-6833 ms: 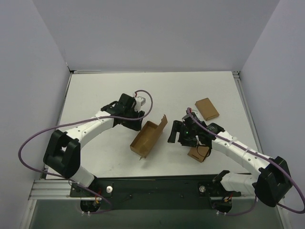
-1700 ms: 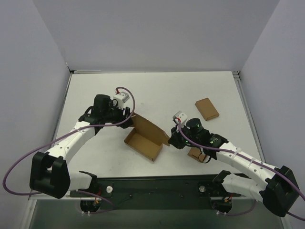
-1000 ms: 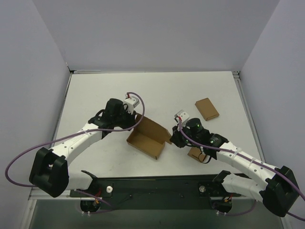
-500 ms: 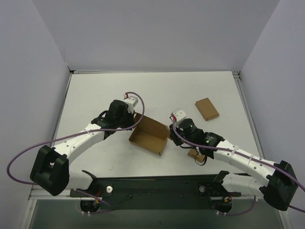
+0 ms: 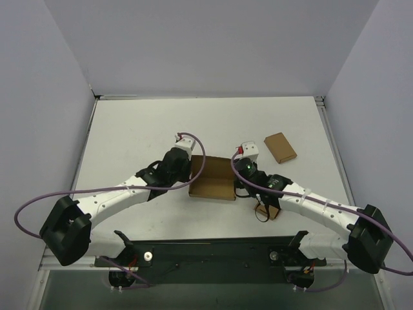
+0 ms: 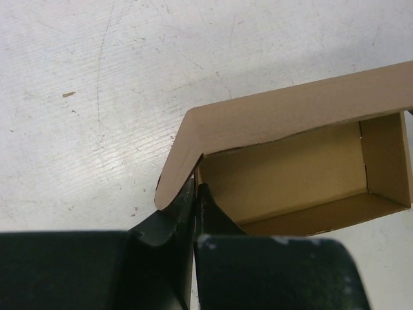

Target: Fold the paper box

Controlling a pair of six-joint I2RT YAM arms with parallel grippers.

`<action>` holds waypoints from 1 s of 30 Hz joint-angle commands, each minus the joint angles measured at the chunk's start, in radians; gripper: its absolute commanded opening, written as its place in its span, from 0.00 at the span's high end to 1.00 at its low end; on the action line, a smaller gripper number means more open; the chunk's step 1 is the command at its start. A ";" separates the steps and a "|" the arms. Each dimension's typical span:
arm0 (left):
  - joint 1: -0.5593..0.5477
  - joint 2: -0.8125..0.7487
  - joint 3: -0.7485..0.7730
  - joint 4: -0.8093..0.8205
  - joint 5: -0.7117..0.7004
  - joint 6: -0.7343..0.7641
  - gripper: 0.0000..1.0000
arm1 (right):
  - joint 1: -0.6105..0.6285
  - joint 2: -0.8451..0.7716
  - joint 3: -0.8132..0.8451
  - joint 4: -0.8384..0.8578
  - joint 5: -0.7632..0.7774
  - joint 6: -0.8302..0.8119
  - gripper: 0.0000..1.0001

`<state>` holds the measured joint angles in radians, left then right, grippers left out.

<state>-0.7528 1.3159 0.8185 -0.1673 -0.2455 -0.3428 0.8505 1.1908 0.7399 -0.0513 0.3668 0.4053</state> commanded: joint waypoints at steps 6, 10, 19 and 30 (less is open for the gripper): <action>-0.086 0.039 -0.028 0.118 -0.170 -0.143 1.00 | 0.032 0.058 0.024 -0.016 0.155 0.205 1.00; -0.108 0.040 -0.050 0.143 -0.182 -0.171 1.00 | 0.038 0.064 0.012 -0.019 0.162 0.236 1.00; -0.140 0.040 -0.104 0.153 -0.199 -0.219 1.00 | 0.073 0.096 0.004 -0.084 0.196 0.332 1.00; -0.190 0.014 -0.194 0.193 -0.253 -0.283 1.00 | 0.139 0.099 -0.004 -0.219 0.291 0.455 1.00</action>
<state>-0.9169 1.3434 0.6743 0.0441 -0.5106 -0.5770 0.9676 1.2755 0.7399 -0.1516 0.6155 0.7815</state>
